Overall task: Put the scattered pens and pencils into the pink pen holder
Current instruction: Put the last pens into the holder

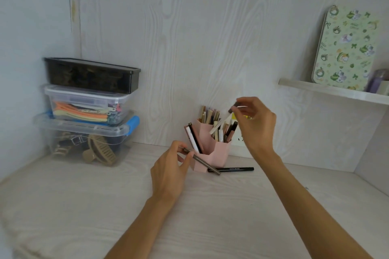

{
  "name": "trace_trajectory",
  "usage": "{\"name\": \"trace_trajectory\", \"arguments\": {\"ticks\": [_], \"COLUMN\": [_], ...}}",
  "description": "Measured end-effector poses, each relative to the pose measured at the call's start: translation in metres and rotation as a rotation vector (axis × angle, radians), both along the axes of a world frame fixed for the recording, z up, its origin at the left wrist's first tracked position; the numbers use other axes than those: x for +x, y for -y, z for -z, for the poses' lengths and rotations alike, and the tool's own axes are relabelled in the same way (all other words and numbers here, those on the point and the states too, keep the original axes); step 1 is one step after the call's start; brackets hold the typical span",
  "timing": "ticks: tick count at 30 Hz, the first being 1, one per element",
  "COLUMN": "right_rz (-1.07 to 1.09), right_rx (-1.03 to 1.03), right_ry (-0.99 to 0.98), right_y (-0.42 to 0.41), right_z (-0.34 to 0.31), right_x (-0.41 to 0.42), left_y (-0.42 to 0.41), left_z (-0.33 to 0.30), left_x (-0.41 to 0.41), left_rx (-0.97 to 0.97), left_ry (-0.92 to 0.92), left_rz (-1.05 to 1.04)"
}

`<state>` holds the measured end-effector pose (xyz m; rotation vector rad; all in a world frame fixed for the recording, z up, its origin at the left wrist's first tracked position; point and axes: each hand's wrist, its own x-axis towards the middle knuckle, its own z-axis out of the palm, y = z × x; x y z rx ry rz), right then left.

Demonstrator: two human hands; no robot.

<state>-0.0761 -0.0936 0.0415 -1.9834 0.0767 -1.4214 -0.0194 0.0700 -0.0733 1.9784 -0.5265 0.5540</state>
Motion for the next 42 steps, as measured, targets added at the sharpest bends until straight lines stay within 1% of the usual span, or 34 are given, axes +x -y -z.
{"name": "trace_trajectory", "arguments": {"ticks": [3,6,7,10,11,13,15,16,17,18,19,20,21,23,24,25,27,30,33,35,37,38,40,42], "right_rz": [0.058,0.103,0.123,0.257,0.271,0.214,0.121,0.09,0.088,0.118,0.168,0.212,0.233,0.227,0.215,0.2,0.164,0.08,0.005,-0.032,-0.057,-0.073,-0.123,-0.186], "right_rx": [-0.051,-0.036,-0.058,-0.241,-0.303,-0.417,-0.463,-0.431,-0.345,-0.229,-0.112,-0.032,-0.01,-0.07,-0.095,-0.09,-0.071,-0.129,-0.188,-0.196,-0.197,-0.187,-0.114,0.038], "right_ry": [-0.031,0.02,0.001,-0.211,-0.28,-0.381,-0.414,-0.37,-0.294,-0.22,-0.204,-0.277,-0.439,-0.811,-0.907,-0.923,-0.851,-0.815,-0.823,-0.813,-0.799,-0.789,-0.762,-0.716], "right_y": [0.003,0.008,0.008,0.012,0.014,0.022,0.029,0.032,0.034,0.038,0.044,0.052,0.061,0.074,0.076,0.077,0.076,0.072,0.072,0.074,0.074,0.075,0.075,0.075], "right_z": [-0.006,-0.007,-0.006,0.012,0.02,0.032,0.04,0.045,0.051,0.059,0.069,0.08,0.09,0.108,0.113,0.114,0.113,0.114,0.117,0.118,0.12,0.12,0.12,0.118], "right_x": [-0.004,-0.005,-0.003,0.005,0.008,0.011,0.01,0.007,0.002,-0.003,-0.008,-0.012,-0.014,-0.015,-0.015,-0.016,-0.017,-0.016,-0.015,-0.014,-0.014,-0.014,-0.013,-0.015], "left_y": [0.0,-0.001,-0.001,-0.001,-0.001,-0.001,0.0,0.0,0.0,0.001,0.0,0.001,0.0,0.001,0.001,0.001,0.001,-0.003,-0.001,0.005,0.013,0.019,0.027,0.036], "left_z": [0.0,0.0,0.0,0.0,0.001,0.001,0.002,0.002,0.003,0.003,0.003,0.003,0.003,0.0,-0.003,-0.006,-0.014,-0.029,-0.051,-0.069,-0.087,-0.094,-0.102,-0.101], "left_x": [0.0,0.0,0.0,0.0,0.0,0.001,0.001,0.002,0.002,0.003,0.004,0.004,0.004,0.003,0.002,0.0,-0.002,-0.001,0.006,0.012,0.017,0.02,0.026,0.034], "left_rx": [-0.021,-0.037,-0.037,-0.041,-0.046,-0.053,-0.053,-0.055,-0.059,-0.068,-0.084,-0.107,-0.139,-0.219,-0.268,-0.317,-0.424,-0.568,-0.627,-0.644,-0.623,-0.573,-0.369,-0.116], "left_ry": [0.004,0.009,0.011,0.013,0.018,0.029,0.04,0.045,0.05,0.056,0.062,0.07,0.076,0.099,0.115,0.14,0.194,0.283,0.377,0.402,0.409,0.42,0.452,0.467], "left_rz": [-0.008,-0.009,-0.013,-0.015,-0.017,-0.019,-0.019,-0.02,-0.019,-0.021,-0.024,-0.028,-0.036,-0.06,-0.074,-0.088,-0.124,-0.171,-0.185,-0.188,-0.189,-0.188,-0.202,-0.233]}}
